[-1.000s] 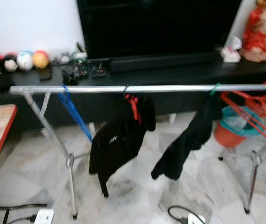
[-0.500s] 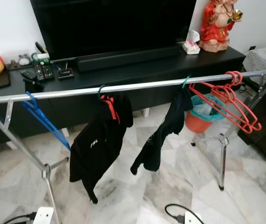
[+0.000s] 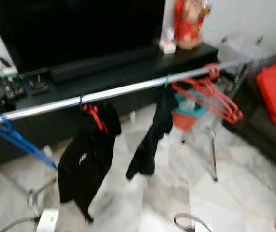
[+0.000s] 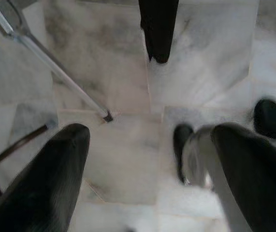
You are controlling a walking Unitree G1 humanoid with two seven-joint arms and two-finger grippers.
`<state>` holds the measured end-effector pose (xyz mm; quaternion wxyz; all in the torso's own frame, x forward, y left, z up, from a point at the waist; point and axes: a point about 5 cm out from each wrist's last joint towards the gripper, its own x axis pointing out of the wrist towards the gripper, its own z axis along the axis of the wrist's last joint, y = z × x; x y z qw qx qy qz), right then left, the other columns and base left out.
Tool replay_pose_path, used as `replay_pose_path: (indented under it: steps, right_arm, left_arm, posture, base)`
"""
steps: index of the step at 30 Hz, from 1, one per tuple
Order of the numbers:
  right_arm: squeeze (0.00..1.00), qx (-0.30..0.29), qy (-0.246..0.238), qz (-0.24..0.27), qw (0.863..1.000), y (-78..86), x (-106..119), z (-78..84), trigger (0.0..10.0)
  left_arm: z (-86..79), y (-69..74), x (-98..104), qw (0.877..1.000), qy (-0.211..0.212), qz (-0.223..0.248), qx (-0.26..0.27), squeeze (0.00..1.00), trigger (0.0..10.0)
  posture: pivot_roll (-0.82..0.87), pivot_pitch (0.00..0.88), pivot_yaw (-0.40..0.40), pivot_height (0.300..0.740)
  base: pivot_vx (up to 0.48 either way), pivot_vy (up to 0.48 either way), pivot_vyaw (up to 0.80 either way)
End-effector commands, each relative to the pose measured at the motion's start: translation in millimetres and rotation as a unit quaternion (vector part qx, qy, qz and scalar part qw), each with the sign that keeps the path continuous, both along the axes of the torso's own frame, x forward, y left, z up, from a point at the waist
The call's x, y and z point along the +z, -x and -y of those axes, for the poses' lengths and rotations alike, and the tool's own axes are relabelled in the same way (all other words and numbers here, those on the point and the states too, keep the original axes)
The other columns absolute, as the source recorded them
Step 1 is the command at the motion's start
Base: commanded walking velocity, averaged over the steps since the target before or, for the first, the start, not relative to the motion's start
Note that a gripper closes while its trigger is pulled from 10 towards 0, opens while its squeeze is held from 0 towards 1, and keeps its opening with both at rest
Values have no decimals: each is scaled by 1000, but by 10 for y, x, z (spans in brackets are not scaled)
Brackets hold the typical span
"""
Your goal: Hang hanger
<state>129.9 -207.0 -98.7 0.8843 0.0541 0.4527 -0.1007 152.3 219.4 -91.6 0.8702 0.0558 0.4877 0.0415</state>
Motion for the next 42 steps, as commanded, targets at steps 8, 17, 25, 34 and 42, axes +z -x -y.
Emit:
replay_pose_path:
  steps: [8, 17, 25, 34, 42]
  right_arm:
    - [0, 0, -2, -7, 1000, 56, -19, -7, 10000]
    - [0, 3, -1, -1, 1000, 45, -11, -2, 10000]
    - [0, 3, -2, -1, 1000, 24, -9, -15, 10000]
    - [0, 4, 3, 1, 1000, -62, 18, 14, 10000]
    - [0, 8, 7, 4, 1000, -136, 47, 56, 10000]
  left_arm:
    - [-6, 17, -7, 1000, -3, -4, 1, 0, 10000]
    - [-17, -21, 31, 998, -21, 43, 29, 0, 10000]
    - [-169, -322, 258, 988, -66, 135, -27, 0, 10000]
    - [-292, -373, 1006, 936, -63, 333, -96, 0, 10000]
    - [-293, -187, 1188, 911, -56, 394, -112, 0, 10000]
  posture:
    - [25, 0, 6, 740]
    - [65, 0, -2, 740]
    - [80, 0, 16, 740]
    - [116, 0, 0, 740]
    - [132, 0, -19, 740]
  base:
    - [0, 0, -683]
    - [0, 0, 0]
    - [0, 0, 0]
    - [0, 0, 0]
    - [0, 0, 0]
